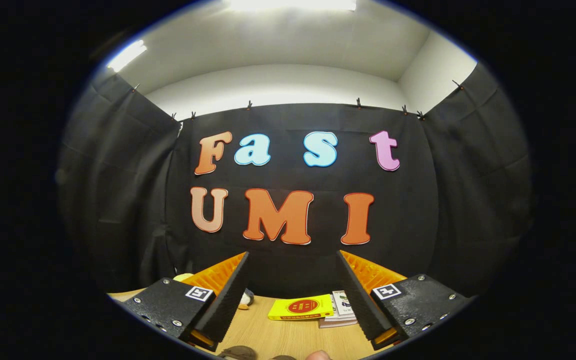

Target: Open the storage box then place both shoes into the box .Put the left shoe in first, then the right shoe, with the right side of both shoes facing outward in a uniform manner.

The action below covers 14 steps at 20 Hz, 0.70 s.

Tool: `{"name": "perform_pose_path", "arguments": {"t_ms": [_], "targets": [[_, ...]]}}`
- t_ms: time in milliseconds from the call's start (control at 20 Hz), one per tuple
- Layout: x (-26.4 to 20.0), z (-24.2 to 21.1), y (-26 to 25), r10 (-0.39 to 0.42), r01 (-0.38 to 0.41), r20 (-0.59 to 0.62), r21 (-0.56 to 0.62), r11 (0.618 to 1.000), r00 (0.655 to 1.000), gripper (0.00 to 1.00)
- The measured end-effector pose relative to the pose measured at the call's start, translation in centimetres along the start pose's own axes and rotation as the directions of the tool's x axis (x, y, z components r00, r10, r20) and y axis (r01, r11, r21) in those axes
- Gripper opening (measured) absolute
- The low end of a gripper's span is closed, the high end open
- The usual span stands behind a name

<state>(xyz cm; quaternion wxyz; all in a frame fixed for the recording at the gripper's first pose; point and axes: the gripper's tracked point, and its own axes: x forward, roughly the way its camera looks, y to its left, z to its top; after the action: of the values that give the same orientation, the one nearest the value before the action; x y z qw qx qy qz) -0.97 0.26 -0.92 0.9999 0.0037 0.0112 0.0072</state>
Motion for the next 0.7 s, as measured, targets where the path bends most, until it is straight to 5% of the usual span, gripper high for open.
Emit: {"name": "perform_pose_path", "arguments": {"t_ms": [400,700], "targets": [[0.3,-4.8,4.3,0.117,-0.112,-0.112,0.049,0.993,0.987,1.0],[0.0,-11.2,10.2,0.311,-0.276,-0.284,0.158,0.948,0.907,1.0]]}}
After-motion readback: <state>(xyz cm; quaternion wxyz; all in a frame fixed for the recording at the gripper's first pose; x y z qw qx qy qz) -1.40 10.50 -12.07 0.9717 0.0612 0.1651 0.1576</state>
